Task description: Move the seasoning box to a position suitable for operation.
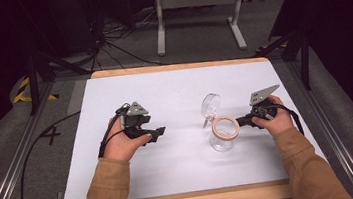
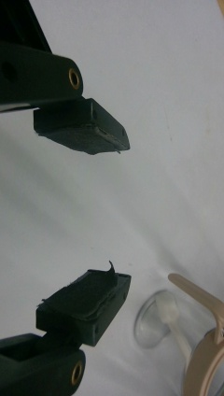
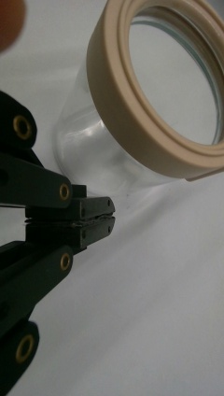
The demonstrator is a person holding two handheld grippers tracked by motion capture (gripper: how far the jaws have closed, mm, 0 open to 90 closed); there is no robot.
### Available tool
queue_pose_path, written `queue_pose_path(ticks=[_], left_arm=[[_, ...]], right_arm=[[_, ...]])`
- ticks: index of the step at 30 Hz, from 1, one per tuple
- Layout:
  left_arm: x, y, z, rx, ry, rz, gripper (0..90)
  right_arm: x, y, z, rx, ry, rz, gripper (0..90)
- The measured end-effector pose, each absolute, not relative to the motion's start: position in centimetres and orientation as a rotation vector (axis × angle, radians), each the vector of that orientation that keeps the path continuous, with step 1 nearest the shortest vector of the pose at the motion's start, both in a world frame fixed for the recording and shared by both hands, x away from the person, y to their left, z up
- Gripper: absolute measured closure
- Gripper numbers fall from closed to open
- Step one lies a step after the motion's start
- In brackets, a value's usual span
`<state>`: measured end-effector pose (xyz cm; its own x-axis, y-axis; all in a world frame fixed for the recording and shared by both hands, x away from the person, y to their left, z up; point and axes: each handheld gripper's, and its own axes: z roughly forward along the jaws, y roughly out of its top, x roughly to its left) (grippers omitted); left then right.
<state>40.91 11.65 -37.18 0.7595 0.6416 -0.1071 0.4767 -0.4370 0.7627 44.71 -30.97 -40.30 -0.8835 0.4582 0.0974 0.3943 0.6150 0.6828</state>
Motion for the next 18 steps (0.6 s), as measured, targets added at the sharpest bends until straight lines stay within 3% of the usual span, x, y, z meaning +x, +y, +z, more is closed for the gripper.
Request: queue_pose_path(ticks=[18], left_arm=[[40.0,10.6,-36.0,2.137,0.768,0.263,30.3]], right_arm=[[44.6,-29.9,-41.1,0.690,2.821,1.081,90.0]])
